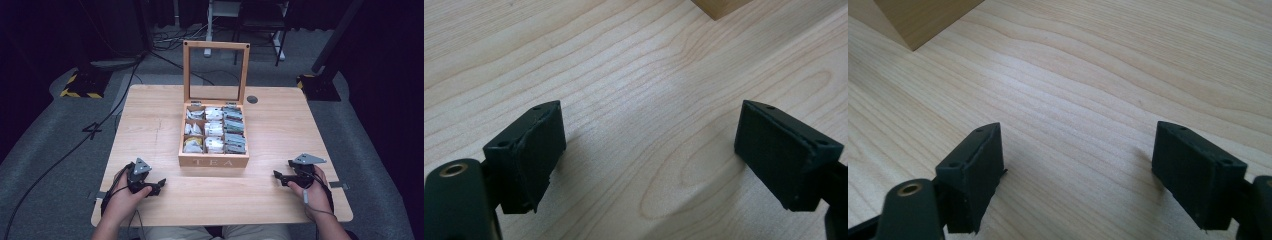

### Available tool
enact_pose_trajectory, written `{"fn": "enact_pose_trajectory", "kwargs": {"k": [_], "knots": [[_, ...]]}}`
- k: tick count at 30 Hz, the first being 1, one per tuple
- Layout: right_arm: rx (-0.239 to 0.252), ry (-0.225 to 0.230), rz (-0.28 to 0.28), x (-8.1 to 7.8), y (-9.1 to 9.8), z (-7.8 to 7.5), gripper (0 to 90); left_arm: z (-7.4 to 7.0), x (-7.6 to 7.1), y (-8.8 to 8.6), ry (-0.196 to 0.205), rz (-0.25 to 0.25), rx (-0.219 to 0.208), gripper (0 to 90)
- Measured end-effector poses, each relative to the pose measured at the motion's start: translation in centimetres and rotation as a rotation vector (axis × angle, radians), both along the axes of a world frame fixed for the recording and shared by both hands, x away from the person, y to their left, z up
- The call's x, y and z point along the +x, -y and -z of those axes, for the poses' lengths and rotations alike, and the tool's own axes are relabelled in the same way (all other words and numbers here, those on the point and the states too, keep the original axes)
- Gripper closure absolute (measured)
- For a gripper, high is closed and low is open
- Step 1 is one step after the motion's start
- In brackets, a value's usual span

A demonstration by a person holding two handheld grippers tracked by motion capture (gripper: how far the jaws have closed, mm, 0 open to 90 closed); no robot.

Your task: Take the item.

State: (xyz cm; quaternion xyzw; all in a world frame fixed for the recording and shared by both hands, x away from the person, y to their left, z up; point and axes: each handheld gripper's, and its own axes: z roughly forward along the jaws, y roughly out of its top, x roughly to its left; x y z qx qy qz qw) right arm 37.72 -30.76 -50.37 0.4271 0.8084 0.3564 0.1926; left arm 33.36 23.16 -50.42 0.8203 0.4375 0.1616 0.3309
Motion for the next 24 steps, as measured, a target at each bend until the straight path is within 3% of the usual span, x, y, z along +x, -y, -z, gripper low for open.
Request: {"fn": "enact_pose_trajectory", "kwargs": {"k": [7, 11, 12, 13, 20, 24], "knots": [[0.005, 0.007, -0.013, -0.1, 0.0, 0.0, 26.1, 0.0, 0.0, 0.0, -0.001, -0.001, 0.000, 13.5], [0.010, 0.010, -0.012, -0.2, -0.1, -0.1, 32.0, 0.0, 0.0, 0.0, 0.001, -0.002, 0.001, 13.6], [-0.001, -0.009, -0.022, -0.2, -0.2, -0.4, 37.6, 0.0, 0.0, 0.0, 0.001, -0.003, 0.000, 13.6], [-0.001, -0.009, -0.022, -0.2, -0.2, -0.4, 37.6, 0.0, 0.0, 0.0, -0.002, -0.001, 0.001, 13.6], [0.073, -0.023, -0.067, 0.3, -1.6, -3.2, 43.3, 0.0, 0.0, 0.0, 0.002, -0.006, 0.000, 13.5], [0.075, -0.022, -0.102, 0.9, -2.5, -4.3, 44.6, 0.0, 0.0, 0.1, 0.003, -0.012, -0.002, 13.5]]}}
